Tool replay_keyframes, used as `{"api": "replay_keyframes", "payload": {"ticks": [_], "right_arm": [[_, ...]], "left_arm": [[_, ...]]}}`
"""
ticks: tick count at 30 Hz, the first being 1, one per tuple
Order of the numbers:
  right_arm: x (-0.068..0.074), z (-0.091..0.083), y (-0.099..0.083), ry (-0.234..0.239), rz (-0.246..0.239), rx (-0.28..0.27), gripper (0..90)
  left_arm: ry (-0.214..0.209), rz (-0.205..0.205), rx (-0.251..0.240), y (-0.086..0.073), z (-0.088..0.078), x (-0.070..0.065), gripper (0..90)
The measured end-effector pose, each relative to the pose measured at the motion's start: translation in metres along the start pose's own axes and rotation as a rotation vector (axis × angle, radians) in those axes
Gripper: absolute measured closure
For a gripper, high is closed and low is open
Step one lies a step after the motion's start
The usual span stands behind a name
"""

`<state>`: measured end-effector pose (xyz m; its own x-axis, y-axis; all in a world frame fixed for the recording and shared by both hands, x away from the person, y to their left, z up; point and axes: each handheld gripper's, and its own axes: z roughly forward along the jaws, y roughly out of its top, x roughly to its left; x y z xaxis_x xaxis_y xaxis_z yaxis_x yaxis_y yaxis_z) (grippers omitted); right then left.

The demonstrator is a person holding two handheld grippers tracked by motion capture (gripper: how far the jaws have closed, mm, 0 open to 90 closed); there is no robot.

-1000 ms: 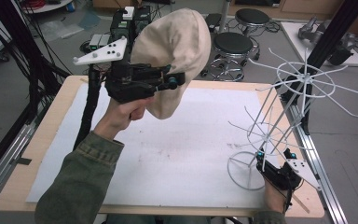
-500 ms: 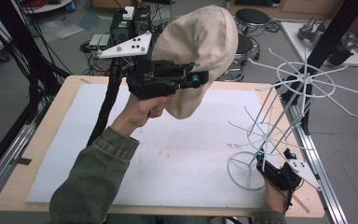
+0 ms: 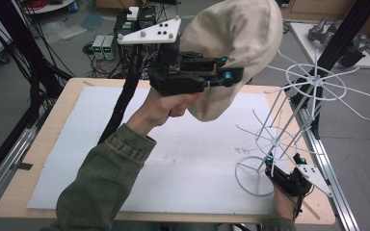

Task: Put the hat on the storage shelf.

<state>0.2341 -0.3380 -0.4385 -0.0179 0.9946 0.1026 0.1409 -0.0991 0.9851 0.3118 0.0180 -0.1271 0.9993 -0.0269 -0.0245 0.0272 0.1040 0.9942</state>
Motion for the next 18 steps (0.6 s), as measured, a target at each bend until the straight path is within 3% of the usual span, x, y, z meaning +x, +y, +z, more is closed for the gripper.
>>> {"api": "replay_keyframes", "payload": {"ticks": [7,18], "right_arm": [[0.000,0.000,0.000,0.002,0.002,0.008,9.4],[0.000,0.000,0.000,0.005,0.000,0.010,9.4]], "left_arm": [[-0.070,-0.009,0.016,0.004,0.027,-0.007,76.6],[-0.087,-0.013,0.054,0.004,0.052,-0.011,76.0]]}}
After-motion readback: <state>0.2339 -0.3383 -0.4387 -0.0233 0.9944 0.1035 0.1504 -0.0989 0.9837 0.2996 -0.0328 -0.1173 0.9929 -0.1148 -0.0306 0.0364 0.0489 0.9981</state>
